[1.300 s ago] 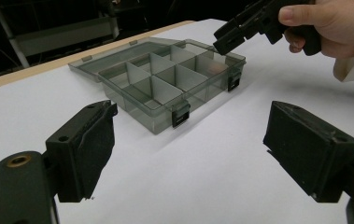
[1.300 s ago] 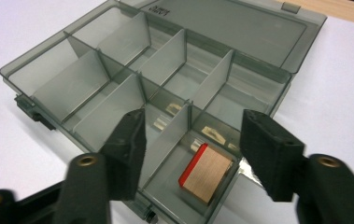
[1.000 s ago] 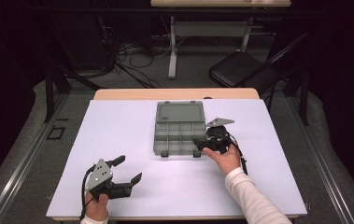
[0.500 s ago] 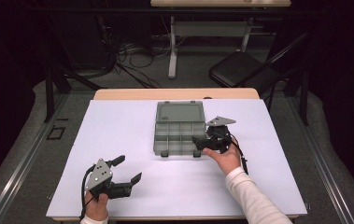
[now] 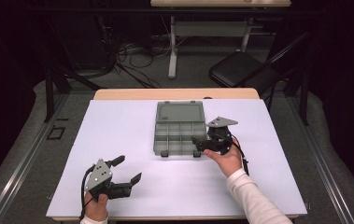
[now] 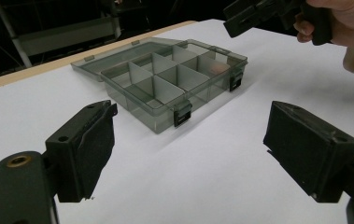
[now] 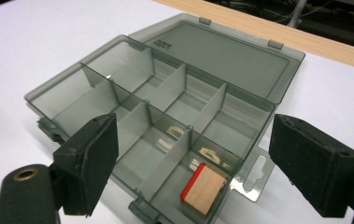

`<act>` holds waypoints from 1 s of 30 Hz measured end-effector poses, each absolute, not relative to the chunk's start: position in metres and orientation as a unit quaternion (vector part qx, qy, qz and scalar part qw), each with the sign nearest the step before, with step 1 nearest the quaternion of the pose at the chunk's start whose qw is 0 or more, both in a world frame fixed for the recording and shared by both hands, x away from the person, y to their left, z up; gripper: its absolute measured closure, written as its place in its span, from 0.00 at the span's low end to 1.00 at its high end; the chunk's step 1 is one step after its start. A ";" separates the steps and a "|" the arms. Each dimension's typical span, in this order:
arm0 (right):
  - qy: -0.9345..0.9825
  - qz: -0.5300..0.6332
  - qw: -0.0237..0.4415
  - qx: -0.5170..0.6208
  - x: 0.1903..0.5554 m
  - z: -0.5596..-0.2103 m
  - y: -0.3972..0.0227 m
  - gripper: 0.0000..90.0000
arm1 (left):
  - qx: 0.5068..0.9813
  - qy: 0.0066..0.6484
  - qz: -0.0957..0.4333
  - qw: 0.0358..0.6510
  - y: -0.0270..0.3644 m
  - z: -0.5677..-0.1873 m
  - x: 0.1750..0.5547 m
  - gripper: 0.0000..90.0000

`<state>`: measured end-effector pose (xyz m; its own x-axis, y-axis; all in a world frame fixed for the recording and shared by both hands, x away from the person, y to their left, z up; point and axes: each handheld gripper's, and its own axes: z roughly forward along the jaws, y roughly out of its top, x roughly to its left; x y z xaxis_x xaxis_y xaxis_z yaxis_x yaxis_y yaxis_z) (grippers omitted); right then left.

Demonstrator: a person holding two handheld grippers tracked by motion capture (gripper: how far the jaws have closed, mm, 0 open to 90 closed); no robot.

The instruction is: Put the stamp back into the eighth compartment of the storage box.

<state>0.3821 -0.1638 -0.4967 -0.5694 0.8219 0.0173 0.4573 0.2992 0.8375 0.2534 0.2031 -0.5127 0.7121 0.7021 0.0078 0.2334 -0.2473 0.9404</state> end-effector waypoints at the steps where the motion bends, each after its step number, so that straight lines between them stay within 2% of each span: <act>1: 0.778 0.425 0.214 0.411 0.381 -0.495 -0.164 0.17 | 0.758 0.309 0.220 0.530 0.203 -0.513 0.253 0.18; 15: 0.776 0.455 0.211 0.383 0.345 -0.474 -0.172 0.18 | 0.757 0.310 0.225 0.529 0.205 -0.512 0.252 0.18; 30: 0.761 0.473 0.218 0.387 0.307 -0.473 -0.197 0.18 | 0.758 0.309 0.224 0.529 0.205 -0.512 0.252 0.18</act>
<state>0.3071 -0.1974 -0.4727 -0.6052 0.7953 0.0355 0.3832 0.2519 0.8886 0.2524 0.2049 -0.5117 0.7081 0.7060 0.0129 0.2314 -0.2493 0.9404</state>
